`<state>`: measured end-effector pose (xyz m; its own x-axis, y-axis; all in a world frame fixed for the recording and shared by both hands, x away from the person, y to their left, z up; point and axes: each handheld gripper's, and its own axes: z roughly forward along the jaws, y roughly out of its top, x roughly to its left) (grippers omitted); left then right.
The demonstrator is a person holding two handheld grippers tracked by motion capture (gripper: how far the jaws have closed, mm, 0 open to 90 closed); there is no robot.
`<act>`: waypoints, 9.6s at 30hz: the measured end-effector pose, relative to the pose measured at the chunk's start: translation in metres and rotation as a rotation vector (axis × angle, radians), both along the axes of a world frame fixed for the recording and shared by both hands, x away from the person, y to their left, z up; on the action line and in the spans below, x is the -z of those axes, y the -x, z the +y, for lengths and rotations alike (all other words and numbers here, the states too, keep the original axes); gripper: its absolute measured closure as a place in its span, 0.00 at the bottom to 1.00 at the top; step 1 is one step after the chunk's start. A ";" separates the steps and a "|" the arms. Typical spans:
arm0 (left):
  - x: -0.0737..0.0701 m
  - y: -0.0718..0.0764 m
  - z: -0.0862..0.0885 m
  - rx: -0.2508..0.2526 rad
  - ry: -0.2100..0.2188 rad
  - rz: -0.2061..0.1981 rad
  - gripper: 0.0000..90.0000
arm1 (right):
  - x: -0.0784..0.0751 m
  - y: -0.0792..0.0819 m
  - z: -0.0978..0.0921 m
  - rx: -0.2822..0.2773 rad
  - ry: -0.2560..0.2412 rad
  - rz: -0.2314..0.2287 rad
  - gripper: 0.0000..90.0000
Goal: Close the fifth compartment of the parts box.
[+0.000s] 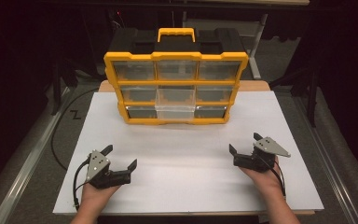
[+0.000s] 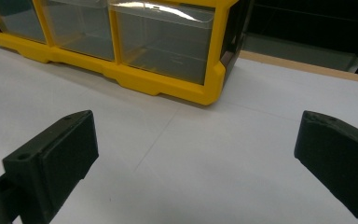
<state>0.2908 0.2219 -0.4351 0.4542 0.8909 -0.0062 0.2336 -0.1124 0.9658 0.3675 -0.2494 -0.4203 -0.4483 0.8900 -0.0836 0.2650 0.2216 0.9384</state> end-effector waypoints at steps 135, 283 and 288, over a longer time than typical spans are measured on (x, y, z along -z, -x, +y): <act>-0.001 0.000 -0.002 0.008 0.007 -0.031 0.00 | -0.001 -0.011 0.113 -0.213 -0.080 -0.019 1.00; -0.001 0.001 0.004 0.020 0.055 -0.040 0.00 | -0.084 -0.098 0.188 -0.106 -0.012 -0.117 1.00; -0.001 0.001 0.004 0.021 0.053 -0.040 0.00 | -0.083 -0.102 0.190 -0.095 -0.006 -0.117 1.00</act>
